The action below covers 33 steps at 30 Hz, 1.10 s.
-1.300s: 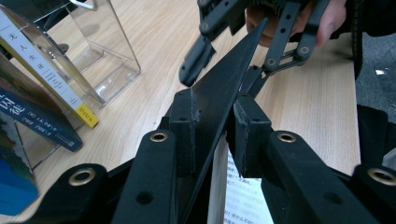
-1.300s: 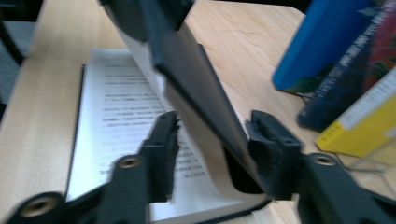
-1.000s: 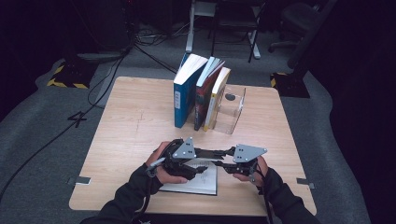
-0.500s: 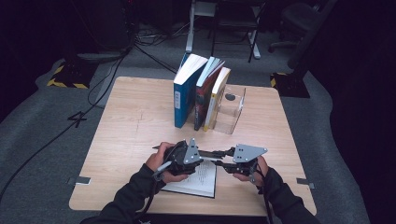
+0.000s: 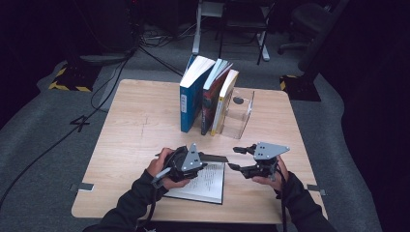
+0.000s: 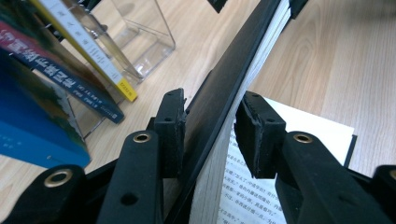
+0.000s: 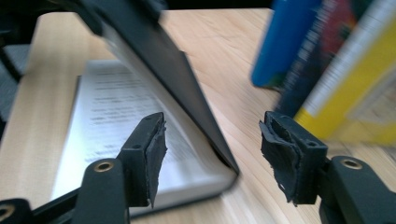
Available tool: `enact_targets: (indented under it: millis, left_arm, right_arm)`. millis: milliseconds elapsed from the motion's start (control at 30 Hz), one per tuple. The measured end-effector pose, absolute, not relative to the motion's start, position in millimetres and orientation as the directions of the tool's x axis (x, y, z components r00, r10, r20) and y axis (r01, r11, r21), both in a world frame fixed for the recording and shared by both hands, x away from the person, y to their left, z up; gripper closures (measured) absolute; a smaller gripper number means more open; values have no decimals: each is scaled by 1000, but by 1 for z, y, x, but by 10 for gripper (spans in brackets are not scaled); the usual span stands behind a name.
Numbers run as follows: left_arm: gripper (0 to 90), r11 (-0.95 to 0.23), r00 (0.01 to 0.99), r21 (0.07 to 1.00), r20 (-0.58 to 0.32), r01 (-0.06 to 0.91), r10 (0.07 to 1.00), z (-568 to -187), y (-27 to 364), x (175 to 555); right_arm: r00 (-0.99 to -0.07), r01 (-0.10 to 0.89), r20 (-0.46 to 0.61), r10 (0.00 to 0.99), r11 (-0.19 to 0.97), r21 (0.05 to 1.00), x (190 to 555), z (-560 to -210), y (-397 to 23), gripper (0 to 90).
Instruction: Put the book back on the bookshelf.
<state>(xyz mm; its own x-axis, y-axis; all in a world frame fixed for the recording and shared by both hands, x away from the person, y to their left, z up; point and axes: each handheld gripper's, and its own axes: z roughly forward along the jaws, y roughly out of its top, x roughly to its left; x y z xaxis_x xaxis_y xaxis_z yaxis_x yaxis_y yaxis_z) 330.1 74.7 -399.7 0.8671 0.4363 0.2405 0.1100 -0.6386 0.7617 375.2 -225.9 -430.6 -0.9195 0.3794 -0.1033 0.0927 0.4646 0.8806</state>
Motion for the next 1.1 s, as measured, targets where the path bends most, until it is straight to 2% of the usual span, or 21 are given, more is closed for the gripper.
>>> enact_targets:
  millis: [267,400,767,967,1100]
  left_arm:
    - [635,-564,854,816,197,130,482,-399,92,331]
    - [635,-527,851,838,172,138,496,-400,101,330]
    - [635,-442,844,883,110,160,524,-401,120,328]
    - [633,-411,843,896,89,164,531,-402,126,328]
    - [632,-403,841,900,83,167,535,-403,125,327]
  right_arm:
    - [-904,153,-120,411,572,806,388,-455,-221,406]
    - [-902,206,-73,426,572,794,394,-466,-219,408]
    - [-903,227,-70,423,610,759,397,-484,-212,414]
    - [-922,216,-42,385,600,771,392,-491,-201,395]
    - [-927,194,-25,373,536,822,388,-485,-198,399]
